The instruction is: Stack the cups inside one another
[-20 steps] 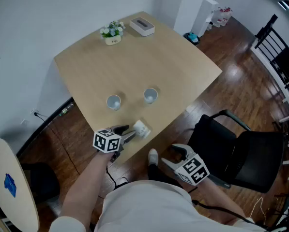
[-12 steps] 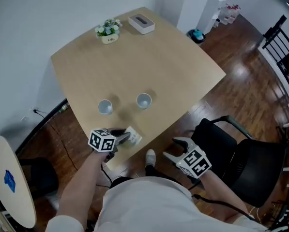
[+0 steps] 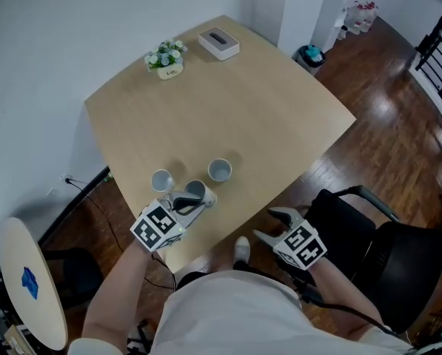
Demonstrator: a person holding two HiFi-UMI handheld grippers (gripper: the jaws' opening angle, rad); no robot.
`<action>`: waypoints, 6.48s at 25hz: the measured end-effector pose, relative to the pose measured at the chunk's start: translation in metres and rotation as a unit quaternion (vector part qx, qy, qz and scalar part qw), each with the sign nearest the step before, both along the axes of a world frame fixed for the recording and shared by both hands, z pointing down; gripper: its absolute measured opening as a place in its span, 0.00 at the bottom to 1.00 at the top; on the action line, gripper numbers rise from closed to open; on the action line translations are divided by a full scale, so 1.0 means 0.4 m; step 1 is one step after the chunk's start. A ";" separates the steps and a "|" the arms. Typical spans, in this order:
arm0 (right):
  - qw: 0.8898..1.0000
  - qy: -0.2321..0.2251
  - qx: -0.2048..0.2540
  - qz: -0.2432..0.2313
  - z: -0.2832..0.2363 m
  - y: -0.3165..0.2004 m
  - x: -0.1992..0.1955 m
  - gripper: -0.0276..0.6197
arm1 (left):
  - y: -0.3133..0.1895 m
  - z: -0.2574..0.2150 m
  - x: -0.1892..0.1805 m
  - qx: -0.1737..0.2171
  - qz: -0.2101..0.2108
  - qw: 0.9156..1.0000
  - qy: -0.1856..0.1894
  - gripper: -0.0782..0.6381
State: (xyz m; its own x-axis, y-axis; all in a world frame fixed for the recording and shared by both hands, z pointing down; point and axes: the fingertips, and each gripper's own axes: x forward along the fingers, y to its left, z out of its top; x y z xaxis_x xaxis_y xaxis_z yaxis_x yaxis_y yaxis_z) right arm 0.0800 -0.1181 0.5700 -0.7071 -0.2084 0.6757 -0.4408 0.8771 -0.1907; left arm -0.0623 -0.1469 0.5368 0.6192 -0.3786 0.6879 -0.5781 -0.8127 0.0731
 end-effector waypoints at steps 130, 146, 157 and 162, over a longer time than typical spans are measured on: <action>0.996 0.032 0.001 0.084 -0.119 0.661 -0.344 0.44 | 0.775 -0.082 -0.444 0.037 -0.102 0.987 0.116 0.59; 0.990 0.000 0.047 0.131 -0.219 0.968 -0.176 0.45 | 1.035 -0.139 -0.257 0.042 -0.082 0.982 0.167 0.59; 0.988 -0.019 0.056 0.145 -0.202 1.115 -0.062 0.44 | 1.165 -0.147 -0.105 0.039 -0.067 0.984 0.162 0.59; 0.990 -0.022 0.053 0.132 -0.195 1.149 -0.060 0.44 | 1.201 -0.150 -0.093 0.041 -0.074 0.984 0.158 0.59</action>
State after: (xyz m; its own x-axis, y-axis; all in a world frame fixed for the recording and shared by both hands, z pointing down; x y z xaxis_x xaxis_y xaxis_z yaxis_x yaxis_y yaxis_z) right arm 0.0561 0.3415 0.4922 -0.6473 -0.4580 0.6093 -0.6504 0.7486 -0.1282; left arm -0.0996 0.3336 0.4766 0.7315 -0.5270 0.4327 -0.6493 -0.7322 0.2058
